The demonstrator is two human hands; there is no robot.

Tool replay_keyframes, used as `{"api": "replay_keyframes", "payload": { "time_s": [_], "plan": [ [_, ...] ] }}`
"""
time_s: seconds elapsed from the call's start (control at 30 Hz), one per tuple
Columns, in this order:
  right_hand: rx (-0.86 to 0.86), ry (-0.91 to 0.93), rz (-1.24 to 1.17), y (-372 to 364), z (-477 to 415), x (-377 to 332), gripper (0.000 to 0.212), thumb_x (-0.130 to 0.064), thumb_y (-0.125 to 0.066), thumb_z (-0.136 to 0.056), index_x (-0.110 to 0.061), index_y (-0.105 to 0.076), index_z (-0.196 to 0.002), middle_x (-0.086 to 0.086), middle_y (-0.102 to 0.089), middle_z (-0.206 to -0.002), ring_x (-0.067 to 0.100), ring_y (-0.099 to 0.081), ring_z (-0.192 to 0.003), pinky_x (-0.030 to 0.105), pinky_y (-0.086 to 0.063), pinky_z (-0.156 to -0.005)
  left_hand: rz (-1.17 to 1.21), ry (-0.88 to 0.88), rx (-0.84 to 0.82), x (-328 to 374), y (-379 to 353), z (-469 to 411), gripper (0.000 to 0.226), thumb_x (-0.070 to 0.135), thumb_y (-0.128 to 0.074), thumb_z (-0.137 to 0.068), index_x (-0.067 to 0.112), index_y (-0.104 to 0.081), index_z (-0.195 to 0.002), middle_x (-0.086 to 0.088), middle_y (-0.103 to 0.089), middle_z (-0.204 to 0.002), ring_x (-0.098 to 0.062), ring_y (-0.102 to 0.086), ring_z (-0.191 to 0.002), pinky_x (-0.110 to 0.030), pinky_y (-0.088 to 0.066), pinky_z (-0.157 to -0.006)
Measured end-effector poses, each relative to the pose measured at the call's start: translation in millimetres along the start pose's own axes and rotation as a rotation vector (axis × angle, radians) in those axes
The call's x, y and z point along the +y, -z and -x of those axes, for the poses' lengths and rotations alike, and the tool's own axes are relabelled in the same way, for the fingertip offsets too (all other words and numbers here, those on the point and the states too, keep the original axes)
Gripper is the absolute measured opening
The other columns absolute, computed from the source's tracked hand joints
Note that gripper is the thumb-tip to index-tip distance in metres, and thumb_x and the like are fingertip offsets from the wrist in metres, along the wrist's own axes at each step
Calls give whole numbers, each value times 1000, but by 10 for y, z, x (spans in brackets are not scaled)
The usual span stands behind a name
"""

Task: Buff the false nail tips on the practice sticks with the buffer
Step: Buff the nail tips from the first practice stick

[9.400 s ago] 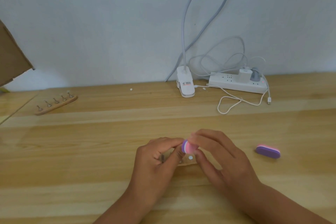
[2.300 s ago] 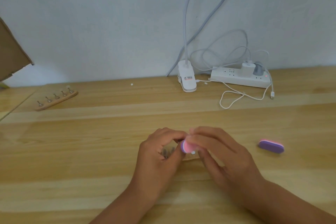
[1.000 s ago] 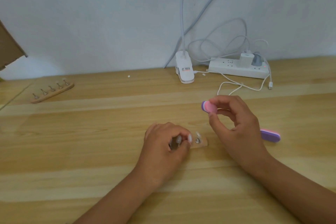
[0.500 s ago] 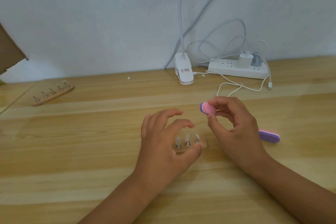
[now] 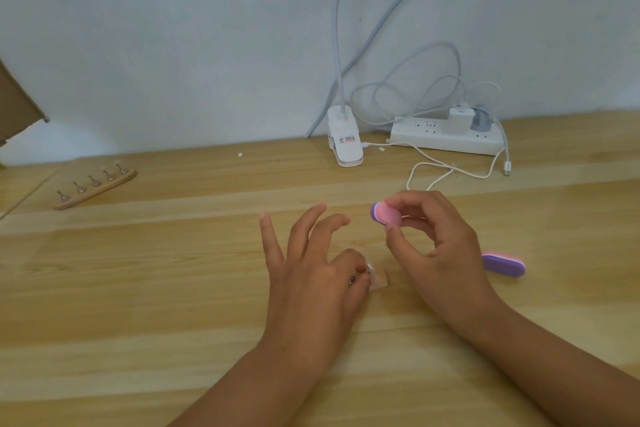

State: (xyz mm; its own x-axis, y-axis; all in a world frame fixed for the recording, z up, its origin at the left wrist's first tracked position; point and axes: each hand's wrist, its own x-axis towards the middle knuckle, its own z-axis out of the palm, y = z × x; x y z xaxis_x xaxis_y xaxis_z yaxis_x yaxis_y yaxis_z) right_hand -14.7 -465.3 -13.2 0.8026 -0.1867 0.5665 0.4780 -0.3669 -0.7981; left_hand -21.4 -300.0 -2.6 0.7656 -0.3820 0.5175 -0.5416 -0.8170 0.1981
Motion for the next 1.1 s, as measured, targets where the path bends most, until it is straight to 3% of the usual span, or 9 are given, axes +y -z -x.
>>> {"api": "replay_keyframes", "payload": {
  "time_s": [0.47,0.67,0.8,0.9,1.0,1.1],
  "plan": [
    [-6,8,19,-9,4,2,35,14,-68,-82,-13,-67,-104,-4,-66,-103,16,-69,-99,27,-54,-90,16,-122,48,-16,-48,19,21,39,-54,-85,38,-73,-78,7,-59,-131,-26,-41,-135,-71,-7,-109],
    [-13,-8,16,-7,10,-5,35,14,-68,-82,-14,-67,-103,-6,-67,-102,17,-70,-100,30,-55,-90,-45,-225,110,-8,-28,19,24,34,-53,-89,33,-72,-75,9,-67,-118,-27,-52,-128,-73,-11,-107],
    [-6,0,2,11,10,-13,35,15,-67,-84,-14,-67,-104,-4,-67,-104,17,-70,-101,27,-55,-90,59,-276,262,16,-24,33,16,20,-59,-90,20,-72,-81,9,-71,-104,-18,-59,-121,-67,-16,-111],
    [-7,-16,-26,37,22,0,31,10,-66,-89,-16,-67,-105,-6,-67,-105,17,-69,-103,24,-54,-90,287,-178,336,11,29,58,11,17,-59,-90,18,-70,-90,13,-72,-93,-3,-63,-111,-51,-15,-118],
    [-55,23,-10,40,56,-12,29,4,-66,-93,-20,-67,-110,-12,-68,-109,14,-67,-107,17,-50,-92,422,-36,356,-61,113,80,10,20,-56,-91,27,-61,-97,18,-67,-95,4,-63,-95,-42,-21,-118],
    [-108,118,64,33,108,-27,27,-1,-65,-95,-21,-67,-114,-15,-66,-113,11,-66,-106,11,-45,-91,520,91,315,-155,157,100,13,26,-55,-93,29,-67,-93,20,-67,-94,1,-64,-92,-49,-32,-111]
  ]
}}
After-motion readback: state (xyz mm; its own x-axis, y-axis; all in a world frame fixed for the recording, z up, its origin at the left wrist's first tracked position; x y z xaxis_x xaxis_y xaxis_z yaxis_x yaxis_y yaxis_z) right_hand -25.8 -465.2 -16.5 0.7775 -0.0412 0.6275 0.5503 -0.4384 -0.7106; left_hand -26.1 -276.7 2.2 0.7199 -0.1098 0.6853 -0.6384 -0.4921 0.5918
